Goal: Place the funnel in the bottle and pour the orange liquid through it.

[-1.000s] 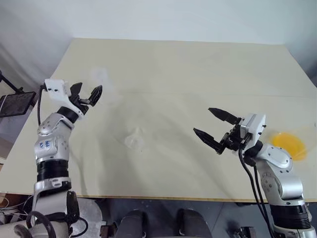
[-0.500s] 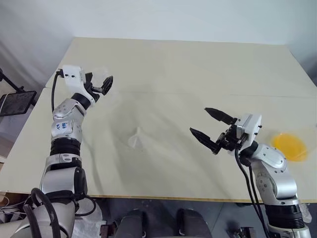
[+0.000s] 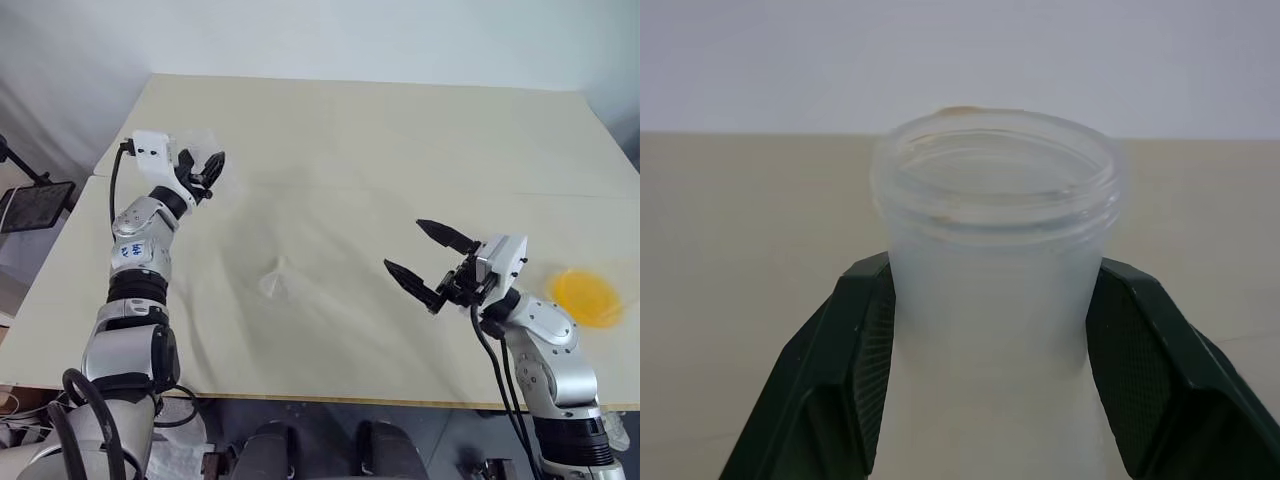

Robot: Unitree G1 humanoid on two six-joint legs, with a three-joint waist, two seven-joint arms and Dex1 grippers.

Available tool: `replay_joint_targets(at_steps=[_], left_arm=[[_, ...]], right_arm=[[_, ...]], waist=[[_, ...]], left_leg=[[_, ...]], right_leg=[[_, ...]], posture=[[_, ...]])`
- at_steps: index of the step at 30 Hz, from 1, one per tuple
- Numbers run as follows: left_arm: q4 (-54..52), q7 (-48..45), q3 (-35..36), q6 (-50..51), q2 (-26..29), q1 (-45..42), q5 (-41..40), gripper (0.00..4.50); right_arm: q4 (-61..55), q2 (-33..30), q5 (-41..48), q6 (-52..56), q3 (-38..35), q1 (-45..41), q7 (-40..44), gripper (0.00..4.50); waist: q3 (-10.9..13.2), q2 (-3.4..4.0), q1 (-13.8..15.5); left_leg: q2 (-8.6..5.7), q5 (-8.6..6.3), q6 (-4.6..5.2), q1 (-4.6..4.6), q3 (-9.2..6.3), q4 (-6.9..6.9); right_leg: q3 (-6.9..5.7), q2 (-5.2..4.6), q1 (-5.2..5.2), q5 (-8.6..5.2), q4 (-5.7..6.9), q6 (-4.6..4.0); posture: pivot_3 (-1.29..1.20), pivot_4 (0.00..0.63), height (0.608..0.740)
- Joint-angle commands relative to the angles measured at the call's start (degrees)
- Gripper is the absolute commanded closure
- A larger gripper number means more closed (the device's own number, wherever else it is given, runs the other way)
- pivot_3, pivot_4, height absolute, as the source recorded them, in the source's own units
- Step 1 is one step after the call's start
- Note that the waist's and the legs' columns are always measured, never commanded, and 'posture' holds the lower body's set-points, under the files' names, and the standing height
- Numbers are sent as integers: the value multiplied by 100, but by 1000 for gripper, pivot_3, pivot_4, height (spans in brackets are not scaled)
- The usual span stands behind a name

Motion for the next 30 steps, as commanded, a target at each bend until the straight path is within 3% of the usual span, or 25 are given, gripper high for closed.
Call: replay_joint_targets(at_steps=[1, 6, 12, 19, 30], left_arm=[[-584, -668, 48, -345, -15, 55, -248, 2078], [-1650, -2261, -641, -16, -337, 265, -476, 2078], [-2348, -3338, -1724, 753, -1127, 350, -469, 2078], [-1670, -3562, -2499, -48, -1787, 300, 247, 2078], [-741, -3227, -2394, -624, -2001, -100, 576, 2078]], right_arm=[[-263, -65, 46, -138, -217, 79, -59, 0], [-675, -323, 237, -5, -772, 556, -170, 0], [-1360, -754, 307, -88, -1775, 1825, -42, 0], [-2089, -460, 337, -112, -2377, 3135, -347, 0], [-2628, -97, 231, -24, -2136, 3469, -826, 0]], waist=[[0, 0, -1], [0, 0, 46], [0, 1, 46], [-1, 2, 6], [-1, 1, 49]], left_leg=[[0, 0, 0, 0, 0, 0], [-4, 0, 0, -7, -2, 3], [-15, 2, 5, -18, 2, 8], [-26, 4, 5, -4, 7, 1], [-4, 6, 9, -3, 11, 4]], right_leg=[[0, 0, 0, 0, 0, 0], [-7, 0, 1, 0, 1, 0], [-13, 0, 6, 3, -9, 5], [0, 7, 5, 3, -16, 5], [13, 1, 4, 3, -17, 5]], posture=[[0, 150, 740], [0, 150, 740], [0, 150, 740], [0, 150, 740], [0, 150, 740]])
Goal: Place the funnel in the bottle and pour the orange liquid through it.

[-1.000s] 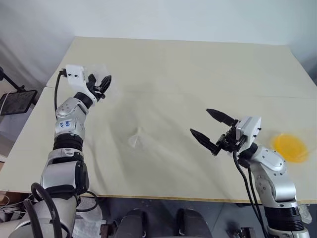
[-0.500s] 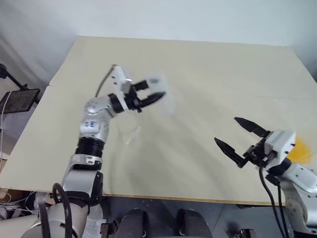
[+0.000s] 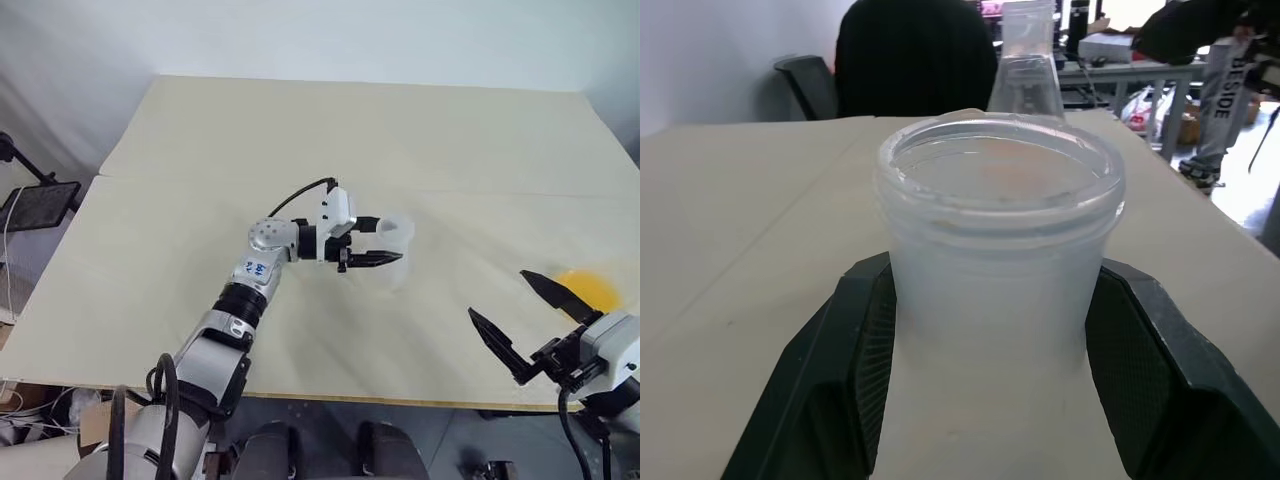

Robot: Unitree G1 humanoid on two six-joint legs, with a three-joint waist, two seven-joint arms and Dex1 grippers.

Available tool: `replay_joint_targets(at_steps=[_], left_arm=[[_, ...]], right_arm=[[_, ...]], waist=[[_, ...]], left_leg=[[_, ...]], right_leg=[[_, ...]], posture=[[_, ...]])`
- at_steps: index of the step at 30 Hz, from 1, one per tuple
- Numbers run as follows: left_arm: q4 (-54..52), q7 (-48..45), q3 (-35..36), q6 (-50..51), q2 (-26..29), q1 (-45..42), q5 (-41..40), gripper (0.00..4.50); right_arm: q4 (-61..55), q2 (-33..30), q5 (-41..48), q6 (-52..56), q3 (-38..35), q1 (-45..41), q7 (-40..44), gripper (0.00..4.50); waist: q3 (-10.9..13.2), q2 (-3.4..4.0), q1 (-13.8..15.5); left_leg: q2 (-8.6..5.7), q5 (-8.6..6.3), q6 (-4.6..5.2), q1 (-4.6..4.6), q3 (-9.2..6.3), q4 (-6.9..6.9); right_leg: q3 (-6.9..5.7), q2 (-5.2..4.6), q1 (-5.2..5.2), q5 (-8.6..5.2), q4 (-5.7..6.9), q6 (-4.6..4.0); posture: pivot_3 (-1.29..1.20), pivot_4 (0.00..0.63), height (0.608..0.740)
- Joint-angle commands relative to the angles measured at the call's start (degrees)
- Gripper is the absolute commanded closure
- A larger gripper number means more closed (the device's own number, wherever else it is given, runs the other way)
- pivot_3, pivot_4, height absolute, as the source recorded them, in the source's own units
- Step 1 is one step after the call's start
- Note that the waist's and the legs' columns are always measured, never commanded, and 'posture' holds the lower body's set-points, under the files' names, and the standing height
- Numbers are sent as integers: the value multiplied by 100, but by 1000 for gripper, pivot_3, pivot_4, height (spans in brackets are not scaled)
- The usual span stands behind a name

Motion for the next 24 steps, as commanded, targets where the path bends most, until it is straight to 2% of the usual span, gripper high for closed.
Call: replay_joint_targets(at_steps=[1, 3, 9, 10, 17, 20, 24], left_arm=[[92, 46, 89, -170, -34, -189, 75, 2078], [137, -45, 84, -156, -33, -196, 69, 2078], [-189, -395, 191, 161, 72, -135, -144, 187], [-280, -472, 250, 249, 91, -126, -237, 32], [-441, -1069, 672, 193, 579, -109, -597, 32], [-459, -1013, 940, -79, 708, -120, -705, 32], [-768, -819, 1284, 366, 981, 1, -938, 32]], right_arm=[[-213, 28, 29, -19, -9, 41, -125, 0], [-206, 17, 27, -13, 7, 23, -146, 0], [-119, -48, 13, 46, 103, -196, -190, 0], [-107, -55, 14, 54, 108, -223, -189, 0], [127, -229, 19, 103, 171, -593, -99, 0], [236, -324, 56, 128, 190, -745, -44, 0], [452, -495, 116, 164, 340, -1025, 173, 0]], waist=[[0, 0, 4], [0, 0, -2], [0, 0, -13], [0, 0, -13], [0, 0, -23], [0, 0, -16], [0, 0, -22]], left_leg=[[-1, 0, 1, 0, 0, 0], [-1, 1, 2, 0, 0, 0], [0, 1, 2, 0, 0, 0], [1, 1, 2, 0, 0, 0], [1, 1, 2, 1, -1, 0], [1, 1, 2, 1, -2, 0], [0, 2, 3, -1, -6, 3]], right_leg=[[-1, 0, 0, 0, 0, 0], [0, 0, 0, 0, 0, 0], [-2, 0, -1, 0, 2, 0], [-2, 1, -1, 0, 3, 0], [-2, 1, -2, 0, 6, 0], [-3, 1, -2, 0, 7, 0], [-4, -1, 0, 0, 7, 0]], posture=[[0, 150, 740], [0, 150, 740], [0, 150, 740], [0, 150, 740], [0, 150, 740], [0, 150, 740], [0, 150, 740]])
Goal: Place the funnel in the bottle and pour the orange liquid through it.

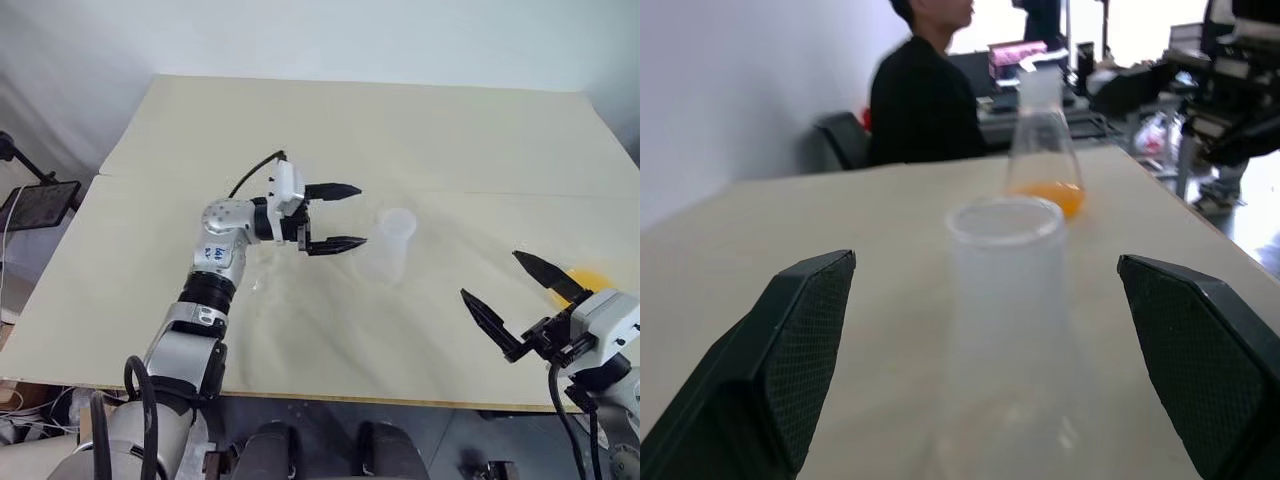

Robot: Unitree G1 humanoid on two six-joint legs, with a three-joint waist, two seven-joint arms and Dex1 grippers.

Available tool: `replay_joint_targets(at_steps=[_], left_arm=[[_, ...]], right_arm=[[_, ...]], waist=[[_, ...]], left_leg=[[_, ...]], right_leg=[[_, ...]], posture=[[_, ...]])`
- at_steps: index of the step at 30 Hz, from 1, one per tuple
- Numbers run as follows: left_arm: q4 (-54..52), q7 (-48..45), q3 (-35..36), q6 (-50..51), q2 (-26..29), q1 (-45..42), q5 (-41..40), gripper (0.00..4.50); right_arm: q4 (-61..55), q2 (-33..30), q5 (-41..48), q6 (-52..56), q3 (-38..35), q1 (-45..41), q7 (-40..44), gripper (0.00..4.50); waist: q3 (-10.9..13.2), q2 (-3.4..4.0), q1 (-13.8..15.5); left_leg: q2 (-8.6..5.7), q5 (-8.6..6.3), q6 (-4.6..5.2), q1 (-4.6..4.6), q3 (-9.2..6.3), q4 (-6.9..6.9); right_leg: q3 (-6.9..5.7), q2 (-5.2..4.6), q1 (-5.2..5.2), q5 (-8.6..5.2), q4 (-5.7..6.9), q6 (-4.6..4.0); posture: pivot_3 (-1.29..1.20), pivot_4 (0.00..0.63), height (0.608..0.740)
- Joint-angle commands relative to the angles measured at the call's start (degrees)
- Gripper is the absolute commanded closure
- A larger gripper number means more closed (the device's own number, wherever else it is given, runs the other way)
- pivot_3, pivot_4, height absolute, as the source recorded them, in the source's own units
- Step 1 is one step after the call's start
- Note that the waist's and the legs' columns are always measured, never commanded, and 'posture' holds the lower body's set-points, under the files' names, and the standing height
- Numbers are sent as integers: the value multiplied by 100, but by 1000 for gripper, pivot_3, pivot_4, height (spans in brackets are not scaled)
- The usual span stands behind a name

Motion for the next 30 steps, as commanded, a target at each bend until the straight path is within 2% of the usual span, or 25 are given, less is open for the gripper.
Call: replay_joint_targets(at_steps=[1, 7, 11, 16, 19, 22, 30], left_arm=[[-538, 160, 325, 371, 289, 218, -311, 32], [-1848, 432, 714, 928, 1225, 1712, -440, 32], [-2773, 877, 1451, 1287, 1962, 3080, -620, 32], [-3263, 1216, 2568, 1514, 2620, 4749, -776, 32], [-3249, 1422, 3048, 1551, 2691, 5495, -836, 32], [-3437, 1419, 3194, 1504, 2641, 5992, -893, 32], [-4969, 1622, 2677, 2236, 2395, 6355, -1408, 32]], right_arm=[[158, -166, 158, 45, 153, -241, 241, 0], [487, -631, 444, 276, 590, -874, 996, 0], [727, -987, 497, 340, 999, -1341, 1630, 0], [1012, -1084, 512, 380, 1456, -1956, 2144, 0], [1072, -1024, 525, 405, 1675, -2215, 2272, 0], [1151, -1044, 512, 414, 1797, -2333, 2405, 0], [1490, -1067, 368, 306, 1513, -2181, 2361, 0]], waist=[[0, 0, -11], [-2, 4, -152], [0, 0, -181], [0, 0, -159], [0, -1, -127], [0, -1, -92], [-1, -1, -33]], left_leg=[[0, 0, 0, 0, 0, 0], [9, 0, -1, 12, -5, -6], [13, 0, -2, 12, -11, -5], [10, -4, 2, 16, -13, -3], [11, -6, 0, 16, -18, -3], [10, -7, -1, 16, -22, -3], [12, -11, -4, 17, -18, -3]], right_leg=[[-1, 0, 0, 0, 0, 0], [-3, 2, -1, 0, 19, -1], [-2, -1, -1, 0, 20, -1], [1, -14, 10, 0, 10, -2], [-5, -16, 11, 0, 9, -2], [-7, -19, 16, 1, 4, -3], [3, -23, 17, 7, -2, -12]], posture=[[0, 150, 740], [0, 150, 740], [0, 150, 740], [0, 150, 740], [0, 150, 740], [0, 150, 740], [0, 150, 740]])
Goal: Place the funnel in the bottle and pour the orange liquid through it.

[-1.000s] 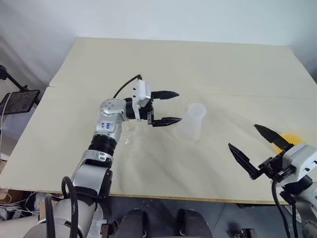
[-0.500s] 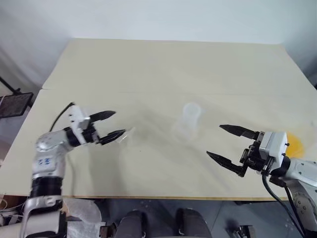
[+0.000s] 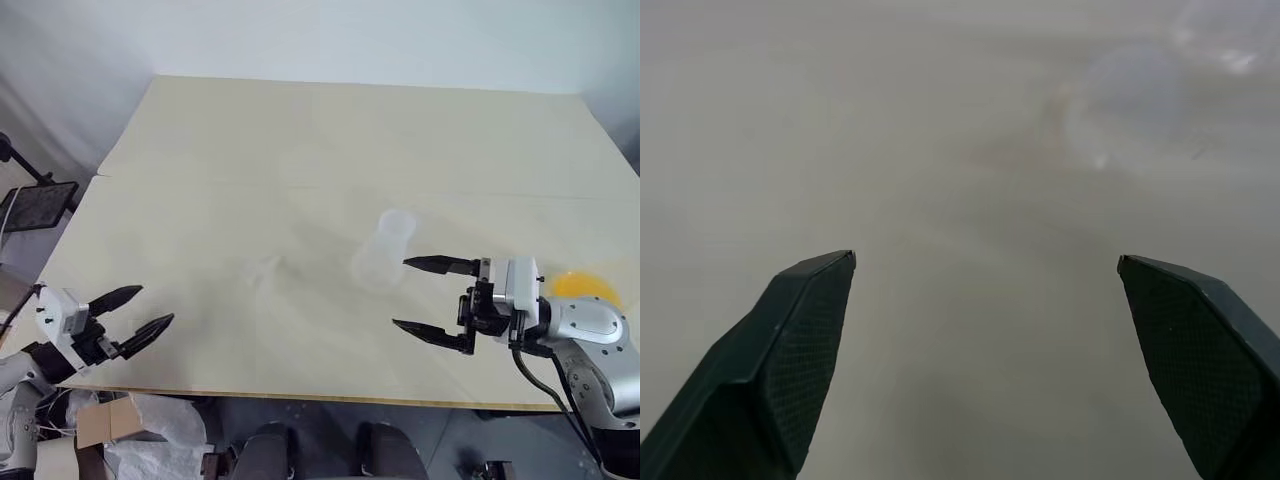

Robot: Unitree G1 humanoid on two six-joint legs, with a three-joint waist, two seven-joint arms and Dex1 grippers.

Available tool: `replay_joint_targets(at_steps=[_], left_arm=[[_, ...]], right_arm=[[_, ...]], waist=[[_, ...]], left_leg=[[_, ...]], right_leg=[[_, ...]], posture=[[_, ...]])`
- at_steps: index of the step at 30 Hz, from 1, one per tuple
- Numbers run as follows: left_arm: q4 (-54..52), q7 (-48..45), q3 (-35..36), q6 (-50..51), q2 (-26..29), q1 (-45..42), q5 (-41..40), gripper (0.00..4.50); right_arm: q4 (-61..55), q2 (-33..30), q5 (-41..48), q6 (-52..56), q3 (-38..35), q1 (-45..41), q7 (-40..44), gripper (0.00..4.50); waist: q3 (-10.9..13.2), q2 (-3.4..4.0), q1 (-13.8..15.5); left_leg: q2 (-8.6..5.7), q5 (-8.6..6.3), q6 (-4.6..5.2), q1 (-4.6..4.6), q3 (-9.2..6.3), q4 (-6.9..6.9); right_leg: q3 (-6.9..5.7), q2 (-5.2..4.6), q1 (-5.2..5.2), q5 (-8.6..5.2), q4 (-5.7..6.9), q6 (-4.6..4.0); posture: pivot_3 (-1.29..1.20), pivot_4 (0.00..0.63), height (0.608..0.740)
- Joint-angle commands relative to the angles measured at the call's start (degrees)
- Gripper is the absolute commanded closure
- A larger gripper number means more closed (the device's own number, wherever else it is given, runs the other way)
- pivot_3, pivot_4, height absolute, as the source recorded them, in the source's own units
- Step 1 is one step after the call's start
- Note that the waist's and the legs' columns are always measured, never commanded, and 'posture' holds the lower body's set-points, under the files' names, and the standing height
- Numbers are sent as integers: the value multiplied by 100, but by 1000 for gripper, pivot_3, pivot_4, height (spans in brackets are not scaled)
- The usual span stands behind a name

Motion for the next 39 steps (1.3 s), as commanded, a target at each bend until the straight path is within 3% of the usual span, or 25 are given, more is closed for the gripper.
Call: replay_joint_targets(at_steps=[1, 8, 14, 18, 29, 34, 39], left_arm=[[-721, 85, -307, 282, -49, 82, -237, 32], [-512, 816, -1295, 222, -533, -739, 340, 32], [584, 1144, -1917, -199, -864, -1807, 965, 32], [1250, 987, -2110, -437, -907, -2354, 1112, 938], [1495, 716, -2127, -446, -902, -2673, 917, 4481], [709, 237, -1962, 475, -487, -2581, 220, 4481], [166, -38, -1997, 1832, 2, -3319, -536, 4481]], right_arm=[[142, -45, -103, -204, -298, 158, -33, 0], [12, 62, -178, -244, -444, 439, -314, 0], [-306, 202, -223, -216, -444, 716, -689, 0], [-506, 230, -263, -239, -544, 1011, -926, 0], [-725, 249, -346, -317, -726, 1454, -1191, 0], [-914, 370, -345, -381, -1072, 1763, -1455, 0], [-1080, 568, -389, -427, -1170, 2088, -1661, 0]], waist=[[0, 0, -3], [-1, 2, 9], [-2, 2, 18], [-2, 1, 25], [-2, 1, 31], [-2, 0, 15], [-2, 1, 30]], left_leg=[[0, 0, 0, 1, 1, 0], [2, 1, 0, 7, 15, -2], [-2, 1, 0, 9, 20, -4], [-2, 1, -1, 7, 20, -3], [-2, 1, -1, 7, 24, -2], [-1, 1, -1, 5, 21, -2], [2, 3, -2, 6, 19, -2]], right_leg=[[-1, 1, 0, 0, 0, 0], [-5, 11, 0, 0, 1, 0], [-7, 12, -3, 0, 5, 0], [-13, 13, -4, 0, 5, 1], [-13, 13, -6, 1, 7, 2], [-12, 12, -6, 1, 6, 2], [-10, 15, -4, 1, 7, 2]], posture=[[0, 150, 740], [0, 150, 740], [0, 150, 740], [0, 150, 740], [0, 150, 740], [0, 150, 740], [0, 150, 740]])
